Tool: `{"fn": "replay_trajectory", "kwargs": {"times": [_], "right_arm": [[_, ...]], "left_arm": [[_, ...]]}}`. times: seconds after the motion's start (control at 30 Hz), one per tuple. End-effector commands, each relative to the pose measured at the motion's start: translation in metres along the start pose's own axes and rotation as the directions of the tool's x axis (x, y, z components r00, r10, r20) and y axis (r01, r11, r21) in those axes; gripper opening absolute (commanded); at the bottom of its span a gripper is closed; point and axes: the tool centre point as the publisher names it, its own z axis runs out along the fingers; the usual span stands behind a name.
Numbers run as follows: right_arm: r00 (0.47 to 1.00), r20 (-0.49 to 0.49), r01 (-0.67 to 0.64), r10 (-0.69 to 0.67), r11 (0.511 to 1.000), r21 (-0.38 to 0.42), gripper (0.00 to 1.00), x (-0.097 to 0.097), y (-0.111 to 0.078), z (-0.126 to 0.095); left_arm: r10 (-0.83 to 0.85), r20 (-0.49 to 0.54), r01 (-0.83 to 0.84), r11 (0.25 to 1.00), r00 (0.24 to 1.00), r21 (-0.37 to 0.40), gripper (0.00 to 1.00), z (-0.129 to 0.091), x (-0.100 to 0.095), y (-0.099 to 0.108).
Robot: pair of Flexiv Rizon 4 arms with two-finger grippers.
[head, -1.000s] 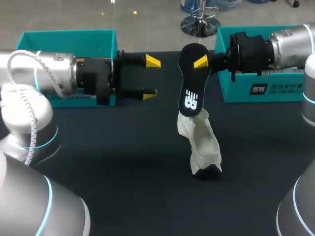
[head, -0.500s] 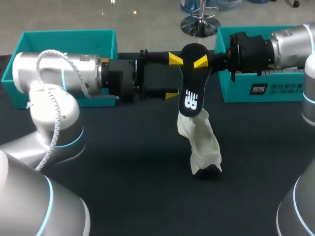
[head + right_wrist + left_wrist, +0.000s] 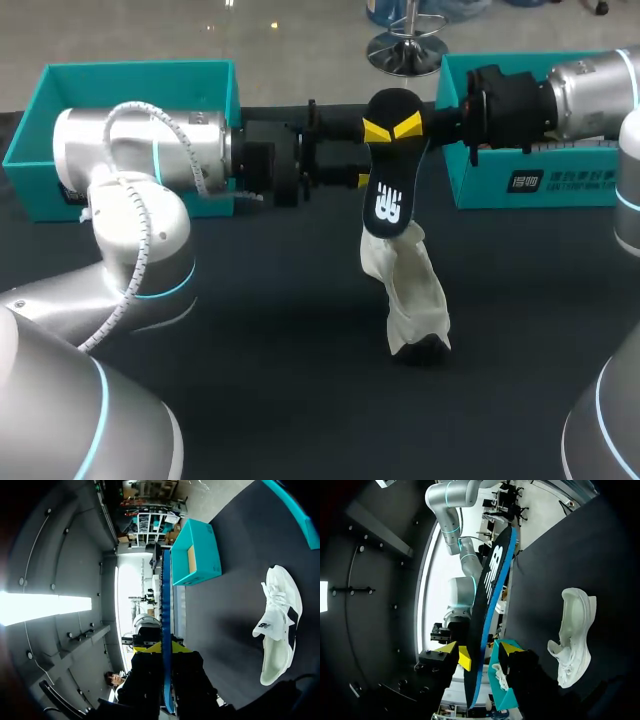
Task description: Take the shoe out of the shoebox, open the shoe tongue, remove and reinsert the insole, then place the shoe into the shoebox
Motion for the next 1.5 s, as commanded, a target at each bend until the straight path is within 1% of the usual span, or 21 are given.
{"fn": "replay_trajectory", "kwargs": {"times": [0.03,0.43,0.6,0.67,0.73,0.77,0.87,0.93,1.03,1.07,1.17,1.2,1.27,1.33,1.37,1.4,1.43,1.47,1.5], "right_arm": [[1.000,0.005,-0.001,0.001,1.000,-0.001,0.00,0.001,-0.001,0.000],[1.000,0.005,-0.001,0.001,1.000,-0.001,0.00,0.001,-0.001,0.000],[1.000,0.005,-0.001,0.001,1.000,-0.001,0.00,0.001,-0.001,0.000],[1.000,0.005,-0.001,0.001,1.000,-0.001,1.00,0.001,-0.001,0.000],[1.000,-0.004,-0.013,0.013,1.000,-0.026,1.00,-0.001,-0.001,-0.004],[1.000,0.005,-0.009,0.009,0.999,-0.051,1.00,-0.002,-0.002,-0.008],[1.000,0.014,-0.011,0.013,0.989,-0.146,1.00,-0.005,-0.009,-0.028],[1.000,0.027,-0.005,0.010,0.983,-0.183,1.00,-0.007,-0.015,-0.040],[0.997,0.076,0.018,-0.004,0.983,-0.183,1.00,-0.007,-0.021,-0.050],[0.994,0.111,0.025,-0.006,0.984,-0.178,1.00,-0.007,-0.023,-0.054],[0.973,0.231,0.037,-0.012,0.994,-0.102,1.00,-0.008,-0.025,-0.061],[0.955,0.297,0.031,-0.010,0.997,-0.066,1.00,-0.009,-0.025,-0.063],[0.930,0.368,0.032,-0.024,0.999,-0.017,1.00,-0.009,-0.024,-0.067],[0.901,0.432,0.021,-0.041,0.998,0.052,1.00,-0.011,-0.023,-0.072],[0.886,0.462,0.006,-0.051,0.995,0.098,1.00,-0.013,-0.023,-0.073],[0.865,0.501,-0.039,-0.028,0.991,0.124,1.00,-0.016,-0.024,-0.074],[0.846,0.534,-0.073,-0.006,0.989,0.127,1.00,-0.020,-0.025,-0.077],[0.829,0.559,-0.083,0.013,0.991,0.100,1.00,-0.022,-0.026,-0.081],[0.834,0.551,-0.065,0.016,0.996,0.068,1.00,-0.023,-0.026,-0.085]], "left_arm": [[-0.003,-0.004,0.003,1.000,1.000,-0.005,0.00,0.002,0.001,0.000],[-0.036,-0.021,0.036,0.999,0.999,-0.007,0.00,0.003,0.006,0.001],[-0.047,-0.031,0.047,0.999,0.998,-0.020,0.00,0.002,0.006,0.002],[-0.046,-0.035,0.045,0.999,0.998,-0.024,0.00,-0.001,0.005,0.002],[-0.046,-0.038,0.045,0.999,0.998,-0.029,0.00,-0.005,0.005,0.003],[-0.047,-0.038,0.046,0.999,0.998,-0.029,0.00,-0.006,0.004,0.003],[-0.044,-0.044,0.043,0.999,0.998,-0.029,0.00,-0.013,0.003,0.002],[-0.041,-0.048,0.040,0.999,0.998,-0.027,0.00,-0.018,0.002,0.002],[-0.049,-0.057,0.048,0.999,0.997,-0.019,0.00,-0.023,0.002,0.000],[-0.052,-0.064,0.051,0.999,0.997,-0.013,0.00,-0.024,0.002,0.000],[-0.068,-0.071,0.067,0.998,0.995,-0.003,0.00,-0.029,0.004,-0.003],[-0.073,-0.077,0.073,0.997,0.994,0.001,0.00,-0.030,0.005,-0.005],[-0.076,-0.088,0.076,0.997,0.993,0.006,0.00,-0.032,0.007,-0.008],[-0.083,-0.101,0.084,0.996,0.991,0.011,0.00,-0.033,0.009,-0.010],[-0.084,-0.106,0.086,0.996,0.991,0.014,0.00,-0.034,0.010,-0.011],[-0.093,-0.106,0.095,0.995,0.990,0.018,0.00,-0.034,0.010,-0.012],[-0.105,-0.103,0.107,0.994,0.989,0.020,0.00,-0.035,0.011,-0.014],[-0.104,-0.105,0.107,0.994,0.989,0.021,0.00,-0.036,0.011,-0.015],[-0.103,-0.107,0.106,0.994,0.989,0.024,0.00,-0.036,0.011,-0.016]]}}
